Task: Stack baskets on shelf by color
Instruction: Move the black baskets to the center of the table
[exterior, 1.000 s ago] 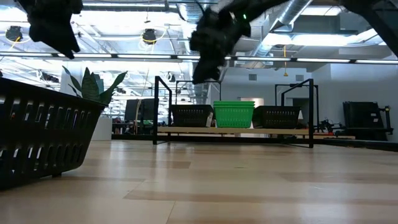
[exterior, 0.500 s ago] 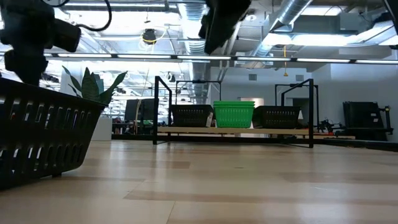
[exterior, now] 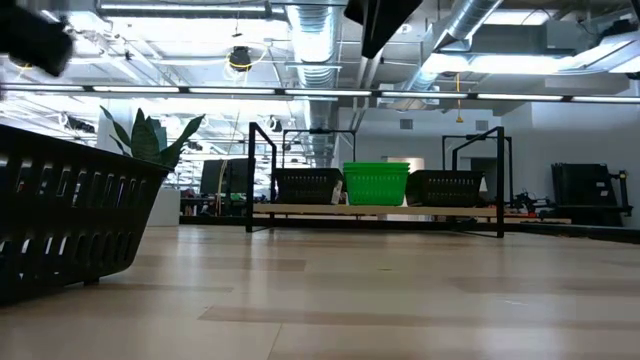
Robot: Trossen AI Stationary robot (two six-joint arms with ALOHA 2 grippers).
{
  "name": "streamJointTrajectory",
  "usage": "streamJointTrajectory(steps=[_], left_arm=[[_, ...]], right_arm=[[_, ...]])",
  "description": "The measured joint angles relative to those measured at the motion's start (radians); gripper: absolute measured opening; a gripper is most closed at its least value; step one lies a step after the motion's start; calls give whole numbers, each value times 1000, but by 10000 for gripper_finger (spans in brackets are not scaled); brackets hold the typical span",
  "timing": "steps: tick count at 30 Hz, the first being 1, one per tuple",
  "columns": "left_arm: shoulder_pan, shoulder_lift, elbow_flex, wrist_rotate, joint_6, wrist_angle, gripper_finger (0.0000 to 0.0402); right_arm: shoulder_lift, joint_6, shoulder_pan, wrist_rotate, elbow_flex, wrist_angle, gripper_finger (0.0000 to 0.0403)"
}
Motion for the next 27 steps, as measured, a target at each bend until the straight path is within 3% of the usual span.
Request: streamJointTrajectory(steps=[4, 8, 11, 16, 22, 27], left_arm=[[-78, 101, 0, 32, -60, 16, 90], [-86, 196, 0, -19, -37, 20, 16], [-46, 269, 0, -78, 34, 57, 8], [67, 396, 0, -134, 304, 277, 3], [268, 489, 6, -292, 692, 550, 2], [484, 501, 14, -257, 1009, 914, 0]], right_arm=[[0, 0, 8, 0, 0, 4, 120], [0, 18, 8, 0, 0, 21, 120], [0, 32, 7, 1, 0, 21, 120], [0, 57, 13, 0, 0, 21, 120], [0, 78, 22, 0, 0, 21, 120], [0, 80, 28, 0, 0, 21, 120]])
